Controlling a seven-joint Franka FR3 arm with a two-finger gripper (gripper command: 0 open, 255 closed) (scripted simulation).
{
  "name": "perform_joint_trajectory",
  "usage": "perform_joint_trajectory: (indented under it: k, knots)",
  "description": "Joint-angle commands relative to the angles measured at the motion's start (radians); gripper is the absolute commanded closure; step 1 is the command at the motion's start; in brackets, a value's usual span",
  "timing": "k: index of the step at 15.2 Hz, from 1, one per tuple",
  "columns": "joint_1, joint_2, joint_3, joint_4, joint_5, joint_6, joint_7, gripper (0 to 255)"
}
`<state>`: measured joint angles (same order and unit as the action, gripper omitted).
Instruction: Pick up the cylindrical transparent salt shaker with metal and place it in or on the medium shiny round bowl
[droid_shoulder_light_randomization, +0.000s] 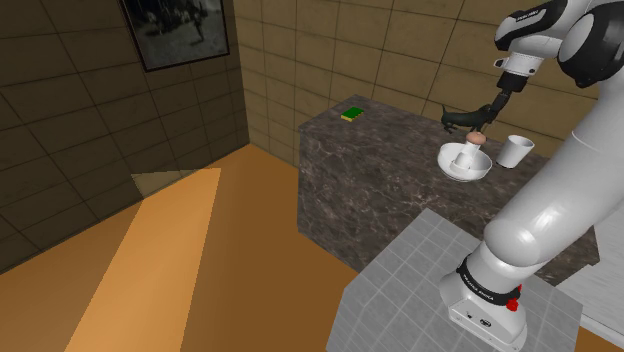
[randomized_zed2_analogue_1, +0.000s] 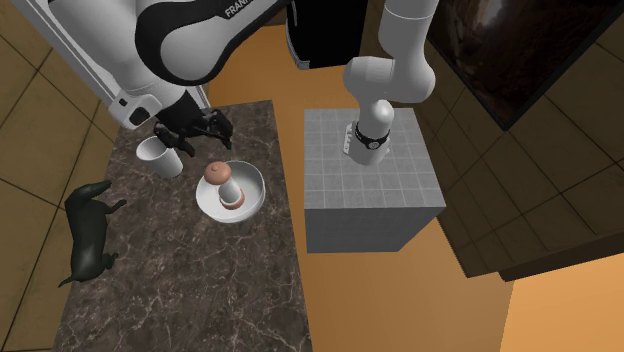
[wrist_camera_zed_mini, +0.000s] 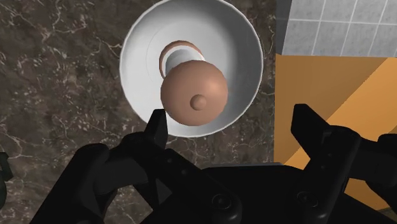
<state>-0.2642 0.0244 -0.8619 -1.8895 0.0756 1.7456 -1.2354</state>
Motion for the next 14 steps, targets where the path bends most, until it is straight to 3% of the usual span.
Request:
perform_joint_trajectory:
  k: [1,6,14]
  knots:
    - [0.0,0.0,0.0,0.0,0.0,0.0,0.0,0]
    - [-0.01,0.024,-0.008,0.145,0.014,-0.131,-0.011,0]
    - [-0.011,0.024,-0.008,0.145,0.014,-0.131,-0.011,0]
